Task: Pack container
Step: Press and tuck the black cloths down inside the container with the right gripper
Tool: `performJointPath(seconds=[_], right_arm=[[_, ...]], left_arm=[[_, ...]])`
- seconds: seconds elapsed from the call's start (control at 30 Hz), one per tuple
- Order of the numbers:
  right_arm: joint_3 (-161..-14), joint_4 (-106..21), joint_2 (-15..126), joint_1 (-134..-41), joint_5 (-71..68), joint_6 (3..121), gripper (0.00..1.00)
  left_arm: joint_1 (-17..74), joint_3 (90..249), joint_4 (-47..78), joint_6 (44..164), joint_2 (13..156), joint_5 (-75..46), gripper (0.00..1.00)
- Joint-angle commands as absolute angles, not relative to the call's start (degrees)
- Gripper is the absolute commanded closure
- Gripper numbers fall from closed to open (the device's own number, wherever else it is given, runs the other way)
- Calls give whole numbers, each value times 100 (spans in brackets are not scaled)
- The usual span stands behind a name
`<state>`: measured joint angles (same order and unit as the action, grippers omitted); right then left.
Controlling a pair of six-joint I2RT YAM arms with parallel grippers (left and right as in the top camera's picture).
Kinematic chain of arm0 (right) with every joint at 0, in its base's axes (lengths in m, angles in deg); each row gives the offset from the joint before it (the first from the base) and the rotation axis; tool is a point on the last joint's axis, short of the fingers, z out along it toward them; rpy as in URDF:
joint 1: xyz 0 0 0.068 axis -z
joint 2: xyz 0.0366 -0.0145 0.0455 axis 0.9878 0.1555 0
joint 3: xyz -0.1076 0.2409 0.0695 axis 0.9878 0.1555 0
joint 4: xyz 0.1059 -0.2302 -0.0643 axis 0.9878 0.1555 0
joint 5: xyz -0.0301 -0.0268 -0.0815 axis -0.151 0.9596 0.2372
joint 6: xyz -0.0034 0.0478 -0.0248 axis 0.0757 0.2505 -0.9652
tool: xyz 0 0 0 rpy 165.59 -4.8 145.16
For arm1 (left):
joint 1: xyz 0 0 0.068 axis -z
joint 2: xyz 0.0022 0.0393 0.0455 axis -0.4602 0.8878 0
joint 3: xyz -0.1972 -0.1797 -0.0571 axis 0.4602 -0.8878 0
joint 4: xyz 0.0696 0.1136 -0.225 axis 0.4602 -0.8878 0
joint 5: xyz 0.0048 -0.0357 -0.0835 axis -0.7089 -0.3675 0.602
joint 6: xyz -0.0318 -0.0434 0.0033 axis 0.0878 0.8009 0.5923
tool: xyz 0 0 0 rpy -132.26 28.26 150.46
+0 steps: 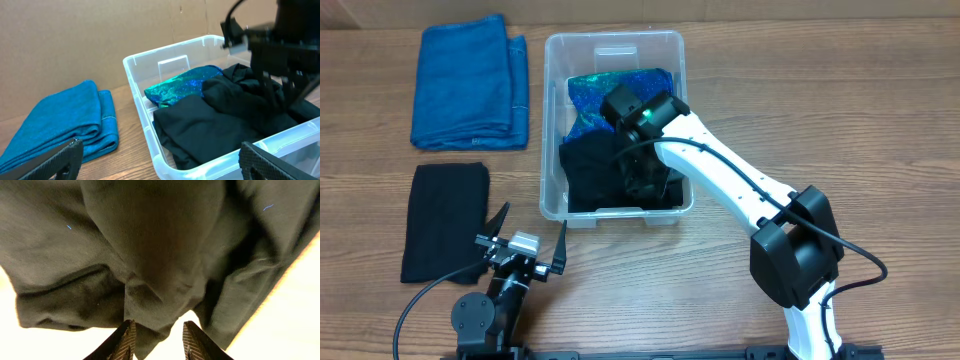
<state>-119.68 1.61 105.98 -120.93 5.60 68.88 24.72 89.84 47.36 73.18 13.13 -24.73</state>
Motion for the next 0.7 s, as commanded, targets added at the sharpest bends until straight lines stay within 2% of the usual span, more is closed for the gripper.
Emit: performJointPath(seconds=[0.0, 0.13, 0.27, 0.37, 0.47, 0.67], right_arm=[[-11630, -71, 10528, -12085, 243, 6938, 65], [-11560, -390, 10528, -12085, 162, 6936, 66], [-11767, -991, 10526, -12078, 302, 6912, 71], [-12266, -954, 10526, -12078, 768, 6912, 69], [-12788, -1065, 10526, -12078, 1032, 6870, 63], [-12655, -1974, 10553, -12078, 1373, 6872, 62]], left_arm=[[2442, 8962, 4738, 7211, 1274, -2468, 0], [2442, 8965, 4738, 7211, 1276, -2468, 0], [2442, 8962, 4738, 7211, 1276, -2468, 0], [2442, 8962, 4738, 7211, 1276, -2468, 0], [2442, 8962, 4738, 7211, 1276, -2468, 0], [2442, 8965, 4738, 7211, 1276, -2468, 0]])
